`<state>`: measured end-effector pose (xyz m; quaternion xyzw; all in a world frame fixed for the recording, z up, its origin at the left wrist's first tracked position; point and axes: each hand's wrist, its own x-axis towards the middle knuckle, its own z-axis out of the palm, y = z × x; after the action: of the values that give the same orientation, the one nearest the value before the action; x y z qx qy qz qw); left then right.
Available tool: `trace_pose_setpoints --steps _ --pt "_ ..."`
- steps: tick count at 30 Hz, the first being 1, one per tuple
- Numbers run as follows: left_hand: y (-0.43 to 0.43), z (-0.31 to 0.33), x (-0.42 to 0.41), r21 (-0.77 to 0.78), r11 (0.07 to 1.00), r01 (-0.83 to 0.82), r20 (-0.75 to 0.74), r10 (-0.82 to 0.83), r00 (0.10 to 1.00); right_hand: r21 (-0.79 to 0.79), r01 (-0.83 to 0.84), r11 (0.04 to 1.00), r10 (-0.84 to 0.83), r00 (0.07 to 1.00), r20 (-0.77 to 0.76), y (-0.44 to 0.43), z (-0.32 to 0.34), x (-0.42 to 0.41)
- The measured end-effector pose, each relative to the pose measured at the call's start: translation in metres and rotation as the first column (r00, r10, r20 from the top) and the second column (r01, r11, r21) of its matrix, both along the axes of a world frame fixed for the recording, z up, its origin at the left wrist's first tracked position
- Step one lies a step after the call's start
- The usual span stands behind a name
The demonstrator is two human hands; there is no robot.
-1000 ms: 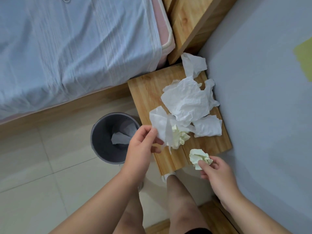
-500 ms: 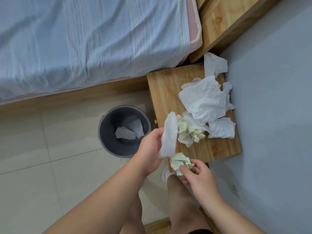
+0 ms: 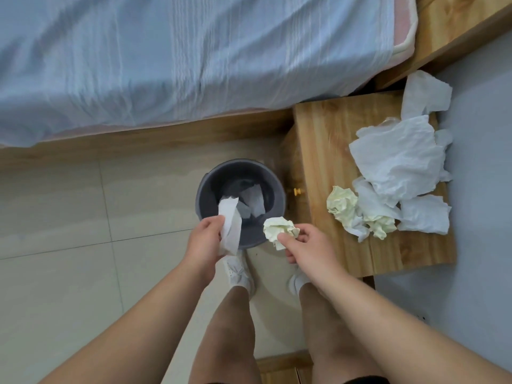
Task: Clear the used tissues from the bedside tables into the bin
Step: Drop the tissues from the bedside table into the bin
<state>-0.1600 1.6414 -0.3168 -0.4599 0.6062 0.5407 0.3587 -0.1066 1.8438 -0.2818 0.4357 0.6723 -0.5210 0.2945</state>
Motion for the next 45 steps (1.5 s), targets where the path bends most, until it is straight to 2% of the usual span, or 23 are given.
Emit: trace_pose_setpoints --steps 2,7,12,17,20,23,25,27,30,32,36,38,41,45 --pt "-0.017 -0.015 0.000 -0.016 0.999 0.033 -0.011 -0.033 0.999 0.042 -0.078 0.996 0.078 0.997 -0.014 -0.012 -0.018 -0.010" --pt "-0.028 -0.038 0.002 0.086 0.993 0.087 -0.052 -0.083 0.995 0.117 -0.187 0.975 0.188 0.982 0.002 -0.021 -0.052 -0.019" --pt "-0.023 -0.035 0.004 0.047 0.981 0.188 -0.063 -0.185 0.981 0.080 -0.184 0.980 0.181 0.983 0.038 -0.010 -0.049 -0.005" --pt "0.022 -0.010 0.004 0.019 0.925 0.380 -0.120 -0.375 0.919 0.073 -0.108 0.991 0.107 0.994 0.017 0.031 -0.017 0.015" --pt "0.064 0.004 0.003 -0.054 0.834 0.550 -0.206 -0.548 0.811 0.167 -0.063 0.984 0.069 0.997 -0.030 0.066 0.007 0.028" --pt "0.112 0.013 0.002 -0.220 0.652 0.725 -0.295 -0.753 0.588 0.365 0.071 0.928 -0.036 0.994 -0.102 0.100 0.023 0.040" --pt "0.142 0.017 0.000 -0.342 0.524 0.780 -0.326 -0.845 0.425 0.417 0.200 0.886 -0.155 0.978 -0.140 0.121 0.024 0.045" --pt "0.168 0.018 0.000 -0.440 0.431 0.787 -0.326 -0.894 0.308 0.403 0.254 0.879 -0.223 0.967 -0.123 0.137 0.020 0.045" --pt "0.199 0.013 -0.003 -0.494 0.352 0.795 -0.268 -0.931 0.246 0.275 0.249 0.929 -0.232 0.968 -0.091 0.151 0.006 0.039" --pt "0.212 0.008 -0.007 -0.467 0.351 0.812 -0.242 -0.933 0.265 0.252 0.195 0.948 -0.183 0.981 -0.070 0.157 -0.005 0.035" --pt "0.222 0.002 -0.012 -0.445 0.424 0.789 -0.257 -0.904 0.341 0.289 0.191 0.938 -0.174 0.981 -0.084 0.167 -0.010 0.030" --pt "0.222 0.003 -0.012 -0.427 0.505 0.750 -0.278 -0.863 0.422 0.285 0.201 0.937 -0.183 0.979 -0.089 0.172 -0.004 0.032" --pt "0.219 0.007 -0.011 -0.318 0.666 0.675 -0.317 -0.745 0.586 0.265 0.205 0.942 -0.187 0.978 -0.092 0.183 0.011 0.040" --pt "0.208 0.016 -0.009 -0.186 0.812 0.554 -0.351 -0.581 0.734 0.191 0.215 0.958 -0.205 0.976 -0.069 0.200 0.029 0.051"
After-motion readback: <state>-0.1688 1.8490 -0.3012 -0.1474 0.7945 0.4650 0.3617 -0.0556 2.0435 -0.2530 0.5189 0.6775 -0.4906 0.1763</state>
